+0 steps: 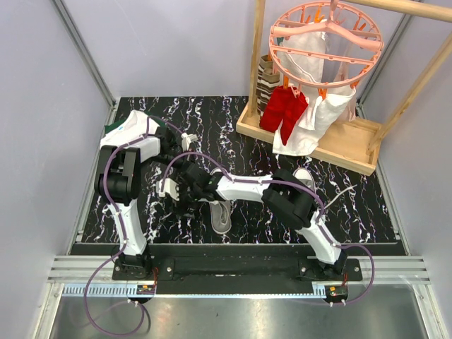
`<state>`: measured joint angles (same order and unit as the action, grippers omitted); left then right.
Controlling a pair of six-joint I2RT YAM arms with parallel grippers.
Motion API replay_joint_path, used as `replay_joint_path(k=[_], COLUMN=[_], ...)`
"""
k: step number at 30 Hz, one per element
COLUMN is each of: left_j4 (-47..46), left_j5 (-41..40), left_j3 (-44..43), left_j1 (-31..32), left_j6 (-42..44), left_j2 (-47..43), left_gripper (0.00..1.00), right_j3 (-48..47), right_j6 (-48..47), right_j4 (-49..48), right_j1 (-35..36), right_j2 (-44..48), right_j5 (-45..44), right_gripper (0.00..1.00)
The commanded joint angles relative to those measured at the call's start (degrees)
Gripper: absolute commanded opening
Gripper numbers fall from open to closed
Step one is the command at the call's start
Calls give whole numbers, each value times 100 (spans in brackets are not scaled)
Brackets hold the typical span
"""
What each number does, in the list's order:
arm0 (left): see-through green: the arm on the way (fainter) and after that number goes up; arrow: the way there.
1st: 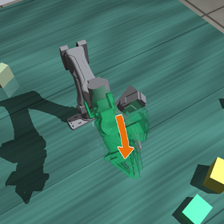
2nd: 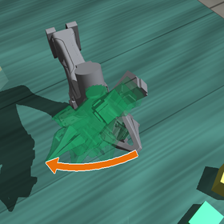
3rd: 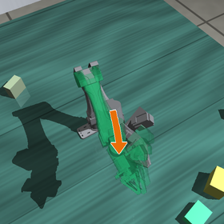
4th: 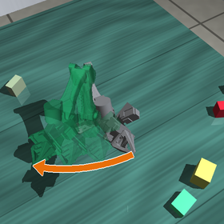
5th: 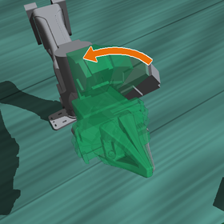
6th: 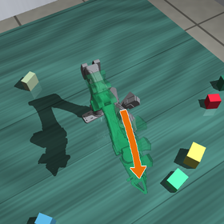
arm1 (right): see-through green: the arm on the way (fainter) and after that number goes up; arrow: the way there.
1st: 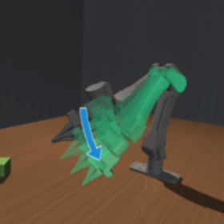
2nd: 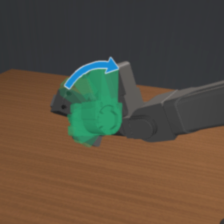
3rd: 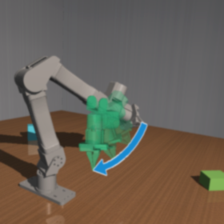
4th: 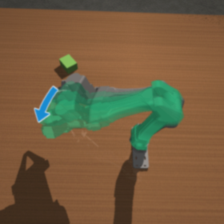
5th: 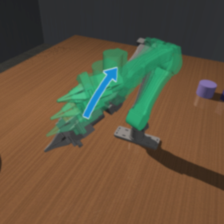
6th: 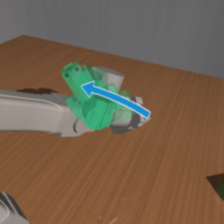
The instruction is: Tie the shoes
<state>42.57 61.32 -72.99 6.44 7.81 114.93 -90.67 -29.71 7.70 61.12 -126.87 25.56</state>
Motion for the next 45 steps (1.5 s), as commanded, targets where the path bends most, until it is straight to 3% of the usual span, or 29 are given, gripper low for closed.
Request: replay_joint_path(k=[1, 7, 18, 24, 30, 34, 37, 38, 45], left_j4=[32, 32, 41, 32, 50, 41, 41, 41, 41], left_j5=[135, 143, 214, 223, 223, 187, 144, 135, 3], left_j3=[-154, -101, -110, -75, -40, 4, 48, 57, 48], left_j1=[-11, -20, -11, -11, -11, -20, -11, -20, -11], left_j6=[159, 194, 203, 185, 133, 176, 168, 168, 220], left_j2=[38, 12, 20, 38, 29, 3, -24, -50, -208], left_gripper=[0, 0, 0, 0, 0, 0, 0, 0, 0], right_j3=[-319, -644, -557, -460, -110, 199, 287, 278, 462], right_j6=[-131, 413, 511, 282, -201, -298, -324, -316, 9], right_j4=[-199, -51, 565, 732, 812, 820, 881, 908, 1040], right_j1=[-21, -258, -303, -215, 118, 242, 269, 269, 251], right_j2=[-215, -505, -576, -593, -515, -374, -242, -172, 1004], right_j5=[28, 379, 503, -76, -1070, -1343, -1405, -1414, -1457], right_gripper=[79, 76, 64, 48, 45, 32, 13, 1, 0])
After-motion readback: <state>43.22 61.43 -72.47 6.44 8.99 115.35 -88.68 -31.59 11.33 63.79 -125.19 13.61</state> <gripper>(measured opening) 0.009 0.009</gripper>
